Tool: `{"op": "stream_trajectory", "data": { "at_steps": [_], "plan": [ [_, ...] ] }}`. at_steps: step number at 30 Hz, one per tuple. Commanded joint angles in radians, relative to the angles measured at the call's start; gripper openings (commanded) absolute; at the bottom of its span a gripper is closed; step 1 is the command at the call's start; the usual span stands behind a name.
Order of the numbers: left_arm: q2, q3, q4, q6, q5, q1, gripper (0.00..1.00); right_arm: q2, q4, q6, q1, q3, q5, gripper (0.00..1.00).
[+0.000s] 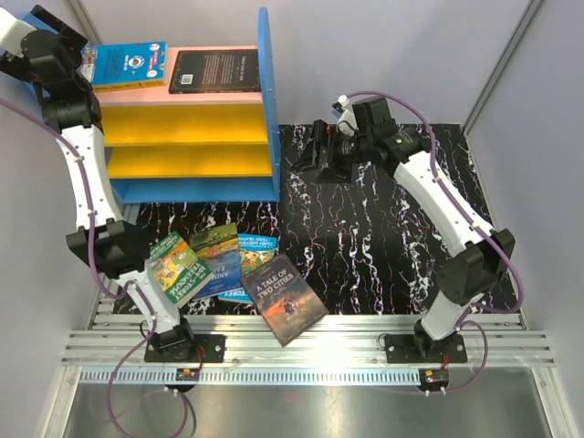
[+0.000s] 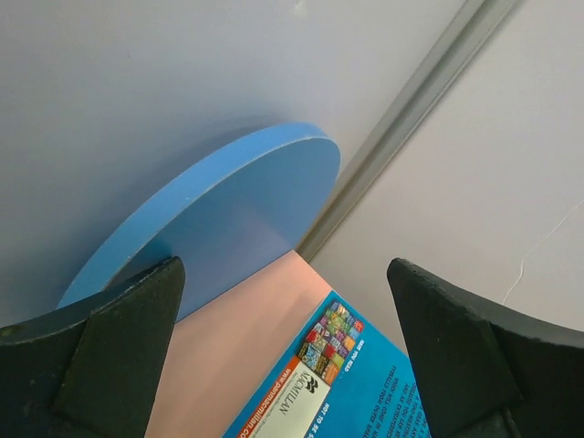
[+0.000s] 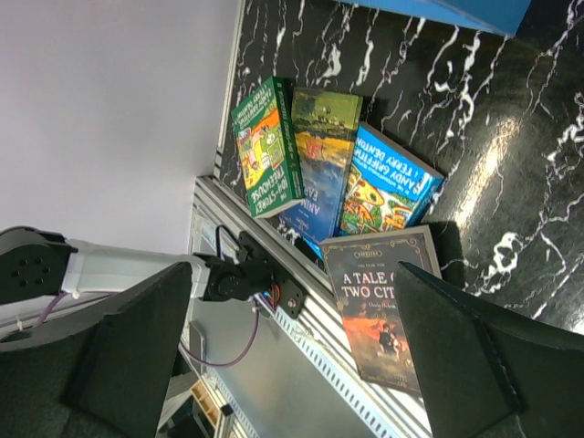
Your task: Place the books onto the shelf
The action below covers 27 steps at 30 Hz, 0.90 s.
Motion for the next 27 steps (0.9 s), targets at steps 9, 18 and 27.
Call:
{"op": "stream_trajectory", "data": {
  "at_steps": [9,18,27],
  "plan": [
    [-0.093,-0.099,0.073,0.020,-0.042,-0.153,0.99,0.064,0.122,0.022,0.005,0.103,0.029,1.00],
    [0.061,0.056,0.095,0.072,-0.079,-0.147,0.99,0.033,0.105,0.003,0.005,0.047,0.078,1.00],
    [0.091,0.113,0.054,0.155,-0.241,-0.138,0.99,0.073,0.095,-0.004,0.005,0.050,0.067,1.00]
  ]
}}
